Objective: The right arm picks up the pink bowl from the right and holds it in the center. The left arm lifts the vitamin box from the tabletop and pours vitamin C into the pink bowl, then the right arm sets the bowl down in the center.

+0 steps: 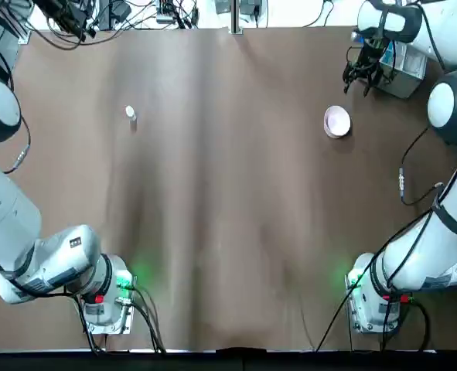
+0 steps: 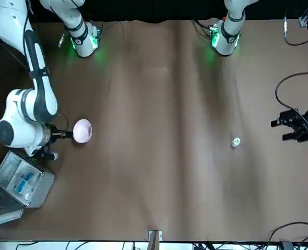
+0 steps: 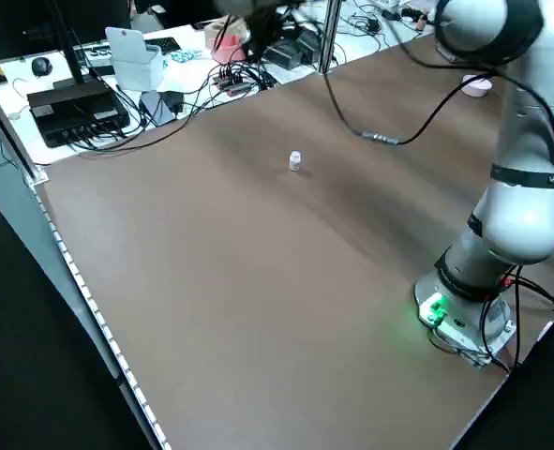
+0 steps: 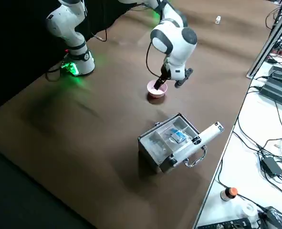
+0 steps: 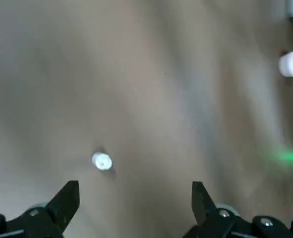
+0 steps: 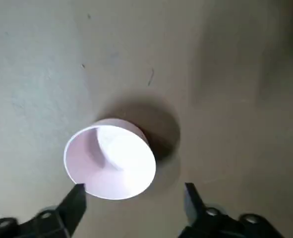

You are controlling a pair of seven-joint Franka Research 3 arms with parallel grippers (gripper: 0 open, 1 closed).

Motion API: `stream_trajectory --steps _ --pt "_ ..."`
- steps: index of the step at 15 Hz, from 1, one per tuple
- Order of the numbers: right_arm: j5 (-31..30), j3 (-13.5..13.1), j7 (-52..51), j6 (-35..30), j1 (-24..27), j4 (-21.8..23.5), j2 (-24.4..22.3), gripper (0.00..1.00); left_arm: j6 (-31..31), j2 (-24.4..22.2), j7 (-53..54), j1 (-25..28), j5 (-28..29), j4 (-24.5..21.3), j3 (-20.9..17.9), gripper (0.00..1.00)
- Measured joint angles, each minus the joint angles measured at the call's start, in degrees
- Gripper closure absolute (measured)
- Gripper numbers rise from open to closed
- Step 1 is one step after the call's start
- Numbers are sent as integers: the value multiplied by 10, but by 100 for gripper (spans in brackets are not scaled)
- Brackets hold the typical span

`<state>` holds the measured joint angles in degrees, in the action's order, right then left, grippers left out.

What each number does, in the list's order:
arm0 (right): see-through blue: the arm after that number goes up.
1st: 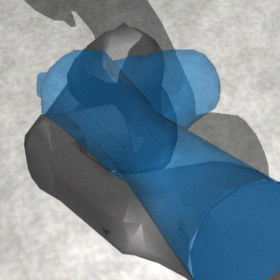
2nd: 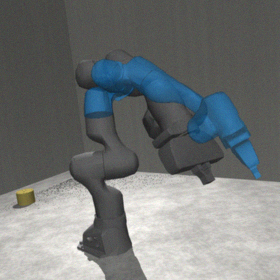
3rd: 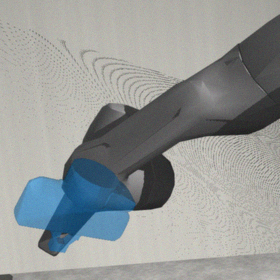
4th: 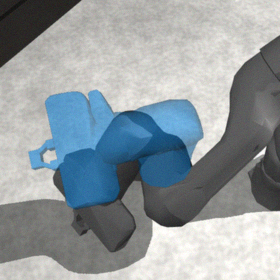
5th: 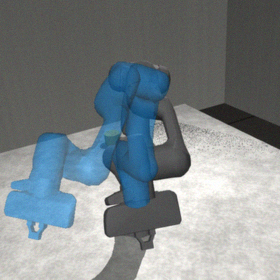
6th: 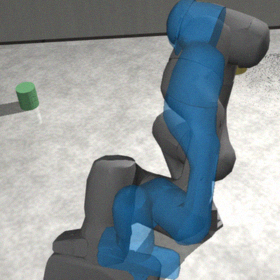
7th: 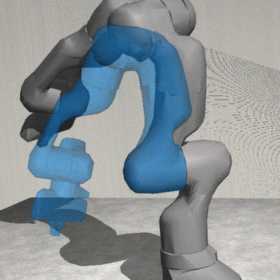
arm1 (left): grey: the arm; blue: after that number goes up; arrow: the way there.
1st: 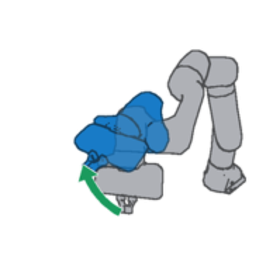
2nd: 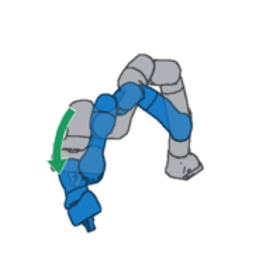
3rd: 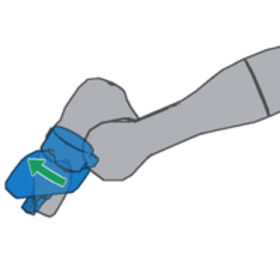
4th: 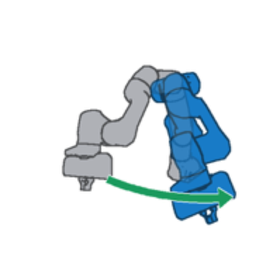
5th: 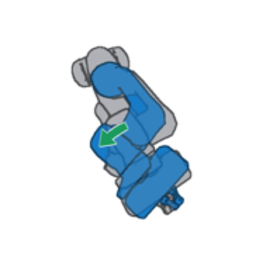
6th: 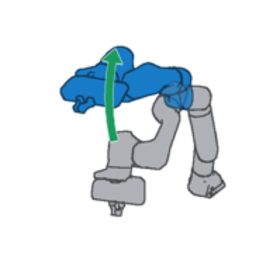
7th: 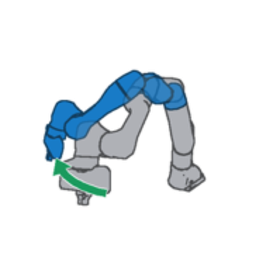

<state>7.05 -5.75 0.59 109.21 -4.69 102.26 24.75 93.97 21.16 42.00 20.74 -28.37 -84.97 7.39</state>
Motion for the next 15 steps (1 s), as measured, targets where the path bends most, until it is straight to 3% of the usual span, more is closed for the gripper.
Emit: stream_trajectory --steps 2,4,7,10,14,15 --pt "0 0 0 1 0 21 10 26 4 68 130 44 -53 8 0 0" --pt "0 -1 0 7 2 32 20 37 4 94 190 58 -76 13 0 0" --pt "0 -1 0 29 3 40 32 40 3 122 293 74 -111 14 1 0" --pt "0 -1 0 39 4 40 44 60 0 161 409 92 -143 14 2 0" --pt "0 0 0 69 2 41 66 62 -28 210 645 106 -195 14 3 0" --pt "0 0 0 74 1 41 71 67 -37 221 696 106 -209 14 4 0"
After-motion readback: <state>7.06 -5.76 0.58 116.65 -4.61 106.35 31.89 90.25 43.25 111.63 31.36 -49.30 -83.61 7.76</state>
